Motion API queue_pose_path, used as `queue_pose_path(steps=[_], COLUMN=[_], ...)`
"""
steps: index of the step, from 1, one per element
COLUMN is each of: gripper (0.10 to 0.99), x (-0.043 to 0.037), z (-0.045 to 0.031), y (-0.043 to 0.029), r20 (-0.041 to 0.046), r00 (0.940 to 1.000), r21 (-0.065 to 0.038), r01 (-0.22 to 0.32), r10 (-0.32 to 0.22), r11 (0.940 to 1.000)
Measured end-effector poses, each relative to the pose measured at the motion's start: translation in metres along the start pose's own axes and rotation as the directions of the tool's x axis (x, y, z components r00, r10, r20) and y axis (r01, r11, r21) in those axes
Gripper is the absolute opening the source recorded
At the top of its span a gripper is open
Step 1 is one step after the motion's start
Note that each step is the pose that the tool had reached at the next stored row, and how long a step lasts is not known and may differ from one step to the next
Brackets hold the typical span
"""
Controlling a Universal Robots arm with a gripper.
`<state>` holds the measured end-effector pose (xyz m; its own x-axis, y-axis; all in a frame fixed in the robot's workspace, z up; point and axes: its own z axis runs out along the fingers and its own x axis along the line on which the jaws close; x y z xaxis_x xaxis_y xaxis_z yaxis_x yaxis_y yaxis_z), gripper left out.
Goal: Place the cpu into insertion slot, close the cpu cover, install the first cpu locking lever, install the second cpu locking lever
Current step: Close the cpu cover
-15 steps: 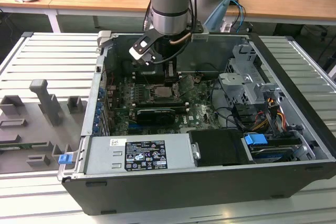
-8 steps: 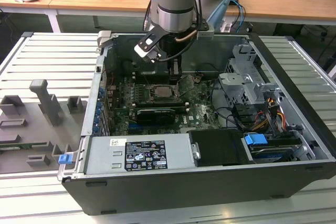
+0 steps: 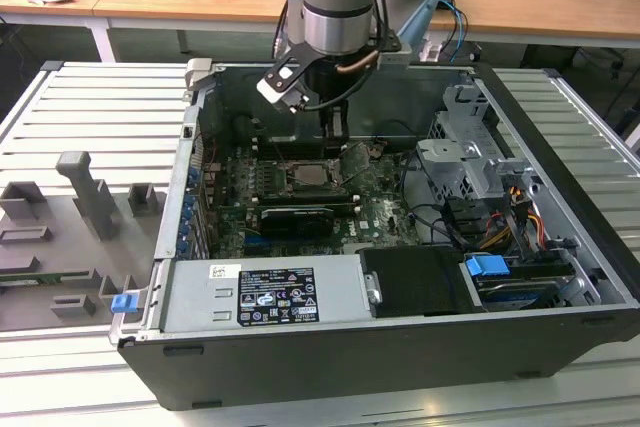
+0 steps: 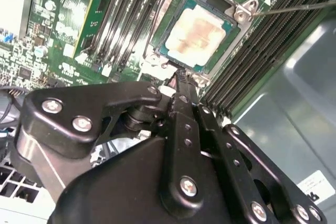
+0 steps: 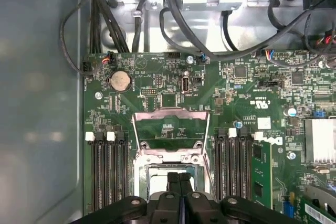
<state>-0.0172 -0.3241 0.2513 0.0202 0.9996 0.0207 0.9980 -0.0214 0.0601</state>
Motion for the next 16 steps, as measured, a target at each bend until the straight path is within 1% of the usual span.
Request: queue_pose_path(steps=[4,6,7,8,14,16], gripper=[0.106,0.106,0.106,0.106,0.106,0.106], x=[0.0002,0.0004,0.0005,0.0007,0.0024,0.0034], z=[-0.0064,-0.0112,-0.0125,-0.0122,-0.0109,-0.0103], y=[0.0035,0.0043,0.0064,0.0112,0.0337,0.0432], r20=[0.0009,0.002,0.0021,0.0019,0.0021,0.0019], r00=[1.0,1.0,1.0,1.0,1.0,1.0], r21=[0.0,0.0,0.0,0.0,0.0,0.0], r01=[0.0,0.0,0.0,0.0,0.0,0.003], r10=[0.0,0.0,0.0,0.0,0.0,-0.003], r11=[1.0,1.0,1.0,1.0,1.0,1.0])
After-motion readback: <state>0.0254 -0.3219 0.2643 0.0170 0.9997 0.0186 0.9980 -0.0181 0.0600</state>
